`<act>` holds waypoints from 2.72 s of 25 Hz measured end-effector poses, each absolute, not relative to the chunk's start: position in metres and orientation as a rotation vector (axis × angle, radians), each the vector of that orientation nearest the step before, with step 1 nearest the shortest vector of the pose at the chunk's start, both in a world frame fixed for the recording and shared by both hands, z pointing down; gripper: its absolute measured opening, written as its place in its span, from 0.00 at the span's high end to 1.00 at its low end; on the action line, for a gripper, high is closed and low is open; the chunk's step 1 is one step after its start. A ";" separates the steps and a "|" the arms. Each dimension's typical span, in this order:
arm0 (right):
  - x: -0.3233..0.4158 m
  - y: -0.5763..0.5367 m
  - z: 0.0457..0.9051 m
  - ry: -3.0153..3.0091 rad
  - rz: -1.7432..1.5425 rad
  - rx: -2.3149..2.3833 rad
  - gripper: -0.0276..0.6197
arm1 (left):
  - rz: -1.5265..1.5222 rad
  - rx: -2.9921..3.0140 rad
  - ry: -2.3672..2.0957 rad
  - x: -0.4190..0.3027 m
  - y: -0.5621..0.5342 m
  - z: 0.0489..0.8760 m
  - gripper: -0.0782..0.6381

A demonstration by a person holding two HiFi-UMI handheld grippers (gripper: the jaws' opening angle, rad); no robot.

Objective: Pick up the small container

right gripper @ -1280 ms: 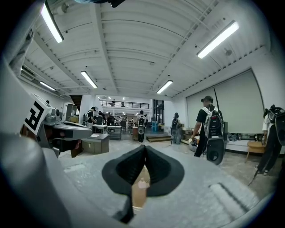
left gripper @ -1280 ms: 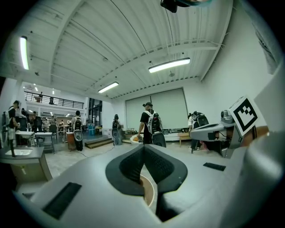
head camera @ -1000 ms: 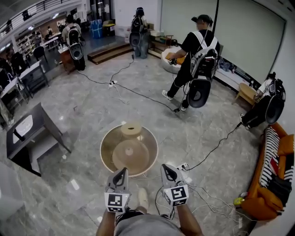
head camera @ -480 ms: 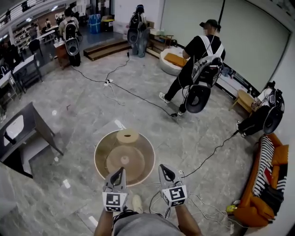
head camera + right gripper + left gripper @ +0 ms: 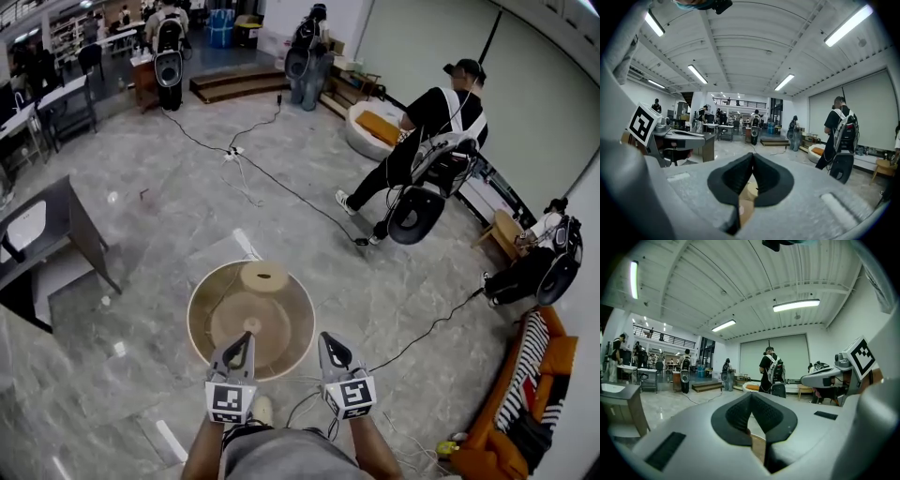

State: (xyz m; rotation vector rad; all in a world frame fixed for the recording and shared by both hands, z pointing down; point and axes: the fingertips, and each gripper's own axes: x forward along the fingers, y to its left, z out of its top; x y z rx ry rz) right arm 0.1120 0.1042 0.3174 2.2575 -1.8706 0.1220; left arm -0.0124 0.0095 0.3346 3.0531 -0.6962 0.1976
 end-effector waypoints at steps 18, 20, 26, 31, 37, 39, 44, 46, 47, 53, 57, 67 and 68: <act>0.105 0.033 0.336 -2.136 0.112 2.037 0.95 | 0.252 2.977 -0.954 -0.015 -0.019 0.348 0.87; 0.107 0.018 0.340 -2.183 0.115 1.988 0.95 | 0.265 2.951 -1.007 -0.014 -0.026 0.351 0.87; 0.120 -0.026 0.357 -2.313 0.159 1.835 0.95 | 0.309 2.835 -1.193 -0.012 -0.047 0.370 0.87; 0.129 -0.054 0.387 -2.380 0.201 1.711 0.95 | 0.368 2.709 -1.329 -0.015 -0.065 0.401 0.87; 0.135 -0.085 0.433 -2.407 0.248 1.638 0.95 | 0.425 2.667 -1.374 -0.012 -0.089 0.439 0.87; 0.133 -0.094 0.449 -2.417 0.254 1.609 0.95 | 0.428 2.652 -1.381 -0.010 -0.095 0.452 0.87; 0.128 -0.117 0.494 -2.432 0.267 1.548 0.95 | 0.420 2.588 -1.410 -0.009 -0.112 0.488 0.87; 0.127 -0.124 0.514 -2.432 0.275 1.523 0.95 | 0.402 2.520 -1.419 -0.007 -0.119 0.503 0.87; 0.125 -0.127 0.524 -2.429 0.280 1.505 0.95 | 0.405 2.510 -1.421 -0.008 -0.122 0.511 0.87; 0.123 -0.140 0.579 -2.402 0.310 1.416 0.95 | 0.414 2.445 -1.429 -0.008 -0.135 0.557 0.87; 0.120 -0.140 0.620 -2.390 0.350 1.371 0.95 | 0.439 2.420 -1.422 -0.008 -0.139 0.596 0.87; 0.099 -0.154 0.705 -2.368 0.417 1.287 0.95 | 0.471 2.328 -1.389 -0.018 -0.156 0.677 0.87; 0.098 -0.155 0.713 -2.367 0.421 1.283 0.95 | 0.474 2.325 -1.387 -0.018 -0.156 0.685 0.87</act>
